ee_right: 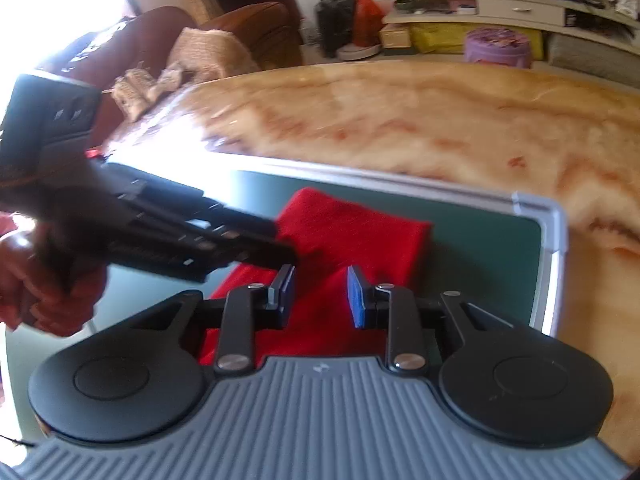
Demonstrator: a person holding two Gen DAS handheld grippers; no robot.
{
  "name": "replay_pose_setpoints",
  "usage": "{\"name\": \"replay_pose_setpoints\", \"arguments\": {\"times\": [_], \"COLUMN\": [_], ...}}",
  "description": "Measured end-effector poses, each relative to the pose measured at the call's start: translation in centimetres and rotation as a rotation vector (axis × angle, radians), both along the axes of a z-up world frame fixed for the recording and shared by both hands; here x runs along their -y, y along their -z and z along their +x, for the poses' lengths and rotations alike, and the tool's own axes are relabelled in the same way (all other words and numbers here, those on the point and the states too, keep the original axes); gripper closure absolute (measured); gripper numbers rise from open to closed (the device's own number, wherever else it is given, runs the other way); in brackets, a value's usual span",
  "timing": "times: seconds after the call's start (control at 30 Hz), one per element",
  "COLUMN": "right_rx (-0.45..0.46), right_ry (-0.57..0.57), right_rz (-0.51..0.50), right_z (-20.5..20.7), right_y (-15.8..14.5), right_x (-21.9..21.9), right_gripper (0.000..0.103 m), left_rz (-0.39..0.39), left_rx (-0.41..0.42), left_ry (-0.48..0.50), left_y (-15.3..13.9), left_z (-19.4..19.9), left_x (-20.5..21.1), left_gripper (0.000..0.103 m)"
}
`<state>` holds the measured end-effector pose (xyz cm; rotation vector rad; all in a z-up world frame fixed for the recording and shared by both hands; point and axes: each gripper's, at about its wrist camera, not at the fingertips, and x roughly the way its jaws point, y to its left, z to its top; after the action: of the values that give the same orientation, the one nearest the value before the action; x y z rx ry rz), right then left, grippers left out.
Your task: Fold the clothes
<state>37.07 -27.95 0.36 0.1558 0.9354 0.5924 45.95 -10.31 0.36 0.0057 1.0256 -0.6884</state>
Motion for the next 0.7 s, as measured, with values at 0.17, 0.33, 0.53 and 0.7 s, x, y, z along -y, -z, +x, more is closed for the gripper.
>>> {"name": "replay_pose_setpoints", "arguments": {"times": [0.17,0.33,0.53,0.7], "right_rx": [-0.057,-0.092,-0.06,-0.08], "right_ry": [-0.233,-0.392,-0.483,-0.413], "right_rz": [-0.01,-0.029,-0.151,-0.161], "right_z": [-7.7,-15.5,-22.9,-23.4], "right_y": [-0.7,-0.5,0.1,-2.0], "right_x": [-4.3,-7.8,-10.3,-10.7], "right_gripper": [0.069,0.069,0.07,0.069], "left_rz": [0.054,0.064,0.109,0.076], "left_rx": [-0.016,0.002,0.042,0.053], "left_ry": [0.052,0.041,0.045,0.118], "left_y": [1.0,1.1,1.0,-1.1], "left_z": [-1.0,-1.0,-1.5,-3.8], "left_x": [0.9,0.9,1.4,1.1], "left_gripper": [0.058,0.06,0.06,0.06]}}
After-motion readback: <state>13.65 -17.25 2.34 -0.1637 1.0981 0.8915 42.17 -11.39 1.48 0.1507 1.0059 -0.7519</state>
